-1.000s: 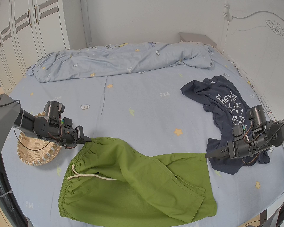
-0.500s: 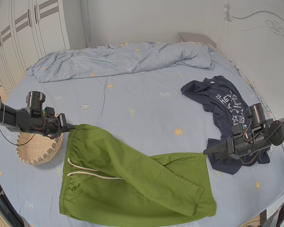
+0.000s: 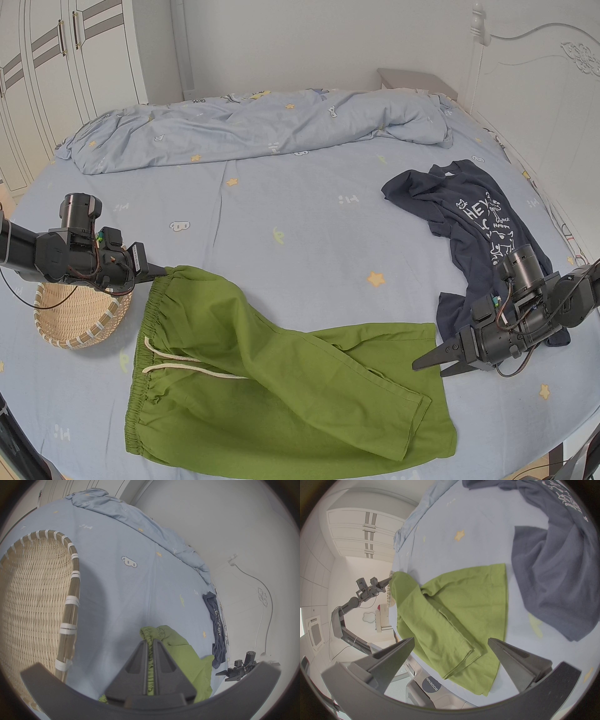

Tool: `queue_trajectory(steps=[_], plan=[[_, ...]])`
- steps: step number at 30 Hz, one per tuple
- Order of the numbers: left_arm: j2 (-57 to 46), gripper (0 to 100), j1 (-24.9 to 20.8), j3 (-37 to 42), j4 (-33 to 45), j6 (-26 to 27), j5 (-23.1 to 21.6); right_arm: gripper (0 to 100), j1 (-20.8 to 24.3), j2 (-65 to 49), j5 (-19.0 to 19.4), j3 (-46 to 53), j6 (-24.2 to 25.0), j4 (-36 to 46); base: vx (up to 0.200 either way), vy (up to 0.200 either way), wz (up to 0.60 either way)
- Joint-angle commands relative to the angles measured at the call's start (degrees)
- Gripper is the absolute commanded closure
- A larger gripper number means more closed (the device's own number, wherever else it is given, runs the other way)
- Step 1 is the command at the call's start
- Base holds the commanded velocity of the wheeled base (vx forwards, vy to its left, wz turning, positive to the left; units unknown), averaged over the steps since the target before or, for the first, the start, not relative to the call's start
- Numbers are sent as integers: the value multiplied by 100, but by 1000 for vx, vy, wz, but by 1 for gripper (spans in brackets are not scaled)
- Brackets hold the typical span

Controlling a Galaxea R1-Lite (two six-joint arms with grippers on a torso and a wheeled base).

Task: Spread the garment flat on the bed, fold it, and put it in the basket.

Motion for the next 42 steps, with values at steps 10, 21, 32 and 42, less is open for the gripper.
queue_trajectory(steps=[10, 21, 32, 42], plan=[[-21, 100, -12, 14, -2, -1, -1, 0, 392, 156, 22, 102, -18, -10, 0, 0, 0], [-21, 100, -12, 5, -2, -1, -1, 0, 541, 560, 31, 137, -45, -36, 0, 0, 0], [-21, 100, -12, 5, -2, -1, -1, 0, 603, 648, 22, 137, -45, -36, 0, 0, 0], [-21, 100, -12, 5, -2, -1, -1, 0, 594, -90, -22, 208, -45, -36, 0, 0, 0]])
